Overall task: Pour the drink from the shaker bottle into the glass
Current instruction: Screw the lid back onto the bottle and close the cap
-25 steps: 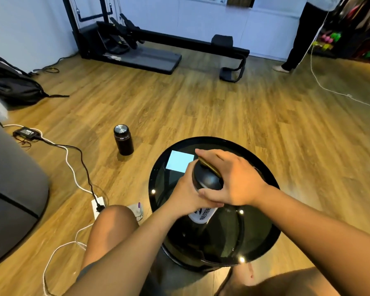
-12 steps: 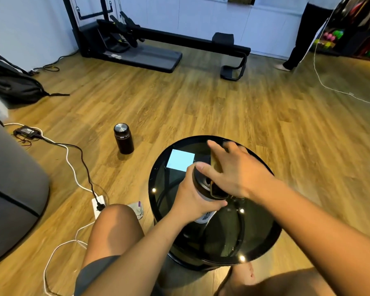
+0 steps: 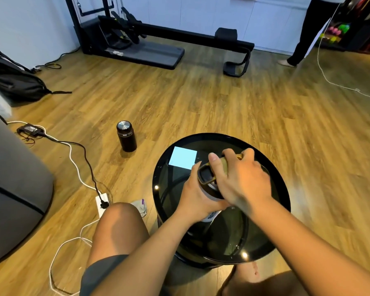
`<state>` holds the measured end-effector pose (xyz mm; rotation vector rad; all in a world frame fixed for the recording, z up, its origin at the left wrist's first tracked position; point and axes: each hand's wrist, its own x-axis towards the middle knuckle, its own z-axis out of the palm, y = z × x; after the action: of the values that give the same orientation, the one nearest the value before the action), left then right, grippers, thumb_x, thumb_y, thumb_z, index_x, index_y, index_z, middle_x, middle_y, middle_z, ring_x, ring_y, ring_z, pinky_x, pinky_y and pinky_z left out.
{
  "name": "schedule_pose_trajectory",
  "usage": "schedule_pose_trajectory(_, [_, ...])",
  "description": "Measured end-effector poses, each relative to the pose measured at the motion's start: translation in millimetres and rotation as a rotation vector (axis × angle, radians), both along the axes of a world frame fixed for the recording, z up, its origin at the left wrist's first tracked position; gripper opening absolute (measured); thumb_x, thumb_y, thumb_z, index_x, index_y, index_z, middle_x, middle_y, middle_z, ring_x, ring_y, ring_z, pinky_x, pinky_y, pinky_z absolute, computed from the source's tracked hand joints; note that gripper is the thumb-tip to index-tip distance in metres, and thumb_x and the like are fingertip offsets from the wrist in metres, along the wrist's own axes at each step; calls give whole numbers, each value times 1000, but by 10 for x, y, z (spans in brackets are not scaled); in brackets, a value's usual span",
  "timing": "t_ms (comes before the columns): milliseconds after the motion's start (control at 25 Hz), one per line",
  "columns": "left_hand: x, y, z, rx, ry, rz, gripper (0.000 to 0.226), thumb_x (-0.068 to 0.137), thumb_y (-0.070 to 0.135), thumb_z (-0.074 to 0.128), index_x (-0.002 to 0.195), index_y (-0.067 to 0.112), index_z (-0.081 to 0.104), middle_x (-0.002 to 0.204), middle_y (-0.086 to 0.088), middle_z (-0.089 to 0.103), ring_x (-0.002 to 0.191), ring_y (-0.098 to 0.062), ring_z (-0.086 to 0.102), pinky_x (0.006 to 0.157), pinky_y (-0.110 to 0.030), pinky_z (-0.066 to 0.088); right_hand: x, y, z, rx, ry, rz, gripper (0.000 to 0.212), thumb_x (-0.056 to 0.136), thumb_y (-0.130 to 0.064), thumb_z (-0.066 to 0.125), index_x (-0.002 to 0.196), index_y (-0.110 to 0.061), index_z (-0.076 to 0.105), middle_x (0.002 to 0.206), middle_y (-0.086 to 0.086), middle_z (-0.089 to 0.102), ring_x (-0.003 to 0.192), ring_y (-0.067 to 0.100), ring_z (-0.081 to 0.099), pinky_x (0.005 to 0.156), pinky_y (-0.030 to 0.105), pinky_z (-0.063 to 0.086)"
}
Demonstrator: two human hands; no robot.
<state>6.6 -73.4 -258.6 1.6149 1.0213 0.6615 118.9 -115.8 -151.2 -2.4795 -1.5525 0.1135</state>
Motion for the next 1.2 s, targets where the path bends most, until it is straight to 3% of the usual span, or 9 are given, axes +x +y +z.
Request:
schedule_pose_trajectory(120, [9, 6, 7, 26, -5, 22, 108, 48, 50, 97, 141, 37, 44, 127, 15, 68, 120, -4, 66, 106, -37, 57, 295, -84, 119, -80, -57, 80, 87, 76, -86, -2, 117, -31, 51, 104, 5, 45, 96, 34, 59, 68, 39, 41])
schedule_pose_trajectory(240, [31, -14, 19, 12, 6, 25, 104, 50, 47, 96, 140, 35, 45, 127, 14, 67, 120, -7, 65, 106, -40, 57, 418, -25, 299, -112, 95, 380, 86, 77, -84, 30, 144, -32, 43, 143, -1, 43, 132, 23, 44, 96, 44, 49])
schedule_pose_trajectory(320, [18, -29, 26, -9, 11, 29, 106, 48, 49, 95, 141, 35, 44, 126, 14, 68, 120, -7, 65, 105, -40, 57, 337, 51, 292, -124, 94, 540, 89, 76, -76, 52, 151, -33, 36, 153, -7, 40, 136, 19, 44, 102, 43, 47])
schedule_pose_trajectory(520, [43, -22, 75, -26, 90, 16, 131, 49, 63, 89, 157, 22, 26, 143, -5, 59, 133, -27, 59, 107, -50, 55, -83, 60, -16, -79, -235, 130, 84, 81, -82, 33, 146, -29, 35, 127, 10, 57, 104, 37, 61, 66, 37, 43])
schedule_pose_trajectory(600, [62, -19, 88, -19, 133, 12, 132, 50, 67, 86, 158, 26, 23, 144, -6, 58, 133, -28, 59, 106, -49, 55, -153, 108, -1, -127, -257, 80, 85, 84, -82, 25, 148, -27, 31, 125, 16, 54, 102, 40, 60, 64, 37, 37])
schedule_pose_trajectory(760, [32, -33, 55, -54, 82, 16, 136, 47, 61, 93, 158, 39, 19, 153, -5, 55, 145, -26, 50, 117, -50, 47, 30, 216, 244, -275, -120, 349, 83, 82, -75, 42, 154, -40, 23, 163, 10, 25, 146, 36, 28, 107, 51, 37])
schedule_pose_trajectory(880, [22, -40, 50, -58, 88, -3, 136, 49, 61, 92, 155, 54, 9, 160, -3, 47, 149, -26, 44, 120, -51, 43, 162, 153, 331, -135, 64, 579, 65, 84, -55, 63, 145, -36, 48, 157, -4, 39, 140, 18, 42, 108, 38, 42])
schedule_pose_trajectory(1000, [32, -27, 5, -49, 68, 12, 130, 49, 57, 96, 155, 42, 21, 149, -5, 55, 139, -28, 54, 113, -52, 51, 110, 124, 159, 22, 310, 335, 60, 81, -50, 69, 136, -28, 59, 144, -6, 53, 130, 19, 51, 107, 41, 43])
schedule_pose_trajectory(1200, [37, -11, -33, -30, 61, 20, 107, 47, 59, 96, 135, 36, 40, 123, 5, 67, 115, -18, 67, 90, -34, 59, -129, 173, 24, -22, 192, 66, 74, 83, -66, 49, 147, -30, 41, 152, 3, 43, 131, 34, 47, 105, 48, 44])
